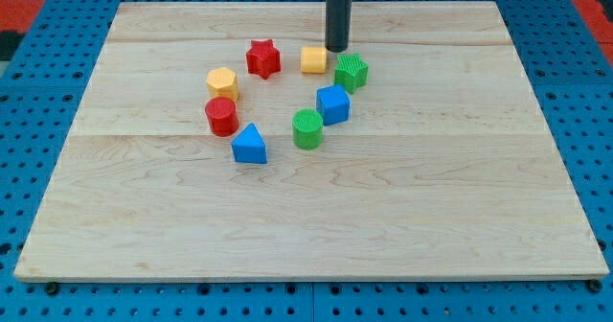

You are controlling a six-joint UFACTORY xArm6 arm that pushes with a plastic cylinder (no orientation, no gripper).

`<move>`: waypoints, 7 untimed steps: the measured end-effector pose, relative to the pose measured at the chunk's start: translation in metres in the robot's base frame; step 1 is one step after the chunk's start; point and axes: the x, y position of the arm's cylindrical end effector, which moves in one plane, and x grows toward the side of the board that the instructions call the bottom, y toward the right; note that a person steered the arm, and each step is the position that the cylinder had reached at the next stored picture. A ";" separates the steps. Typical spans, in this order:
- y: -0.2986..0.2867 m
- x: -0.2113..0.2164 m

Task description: Push green star towards down

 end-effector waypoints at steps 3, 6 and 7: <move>0.027 0.071; 0.041 0.076; 0.043 0.076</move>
